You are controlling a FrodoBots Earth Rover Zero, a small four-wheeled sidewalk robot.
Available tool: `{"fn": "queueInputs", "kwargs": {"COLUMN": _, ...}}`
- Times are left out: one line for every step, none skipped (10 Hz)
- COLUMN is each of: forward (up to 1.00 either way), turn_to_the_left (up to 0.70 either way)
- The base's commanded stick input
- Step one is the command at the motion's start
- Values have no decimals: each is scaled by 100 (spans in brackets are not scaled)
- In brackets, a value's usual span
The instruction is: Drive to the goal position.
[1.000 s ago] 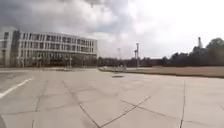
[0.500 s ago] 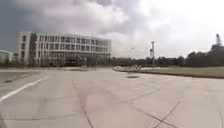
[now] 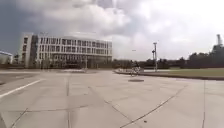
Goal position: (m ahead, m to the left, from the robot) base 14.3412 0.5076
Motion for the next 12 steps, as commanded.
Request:
{"fn": "queueInputs", "kwargs": {"forward": 100, "turn_to_the_left": 4}}
{"fn": "queueInputs", "kwargs": {"forward": 100, "turn_to_the_left": 13}}
{"fn": "queueInputs", "kwargs": {"forward": 100, "turn_to_the_left": 34}}
{"fn": "queueInputs", "kwargs": {"forward": 100, "turn_to_the_left": 39}}
{"fn": "queueInputs", "kwargs": {"forward": 100, "turn_to_the_left": 23}}
{"fn": "queueInputs", "kwargs": {"forward": 100, "turn_to_the_left": 3}}
{"fn": "queueInputs", "kwargs": {"forward": 100, "turn_to_the_left": 0}}
{"fn": "queueInputs", "kwargs": {"forward": 100, "turn_to_the_left": 0}}
{"fn": "queueInputs", "kwargs": {"forward": 100, "turn_to_the_left": 0}}
{"fn": "queueInputs", "kwargs": {"forward": 100, "turn_to_the_left": 0}}
{"fn": "queueInputs", "kwargs": {"forward": 100, "turn_to_the_left": 0}}
{"fn": "queueInputs", "kwargs": {"forward": 100, "turn_to_the_left": 0}}
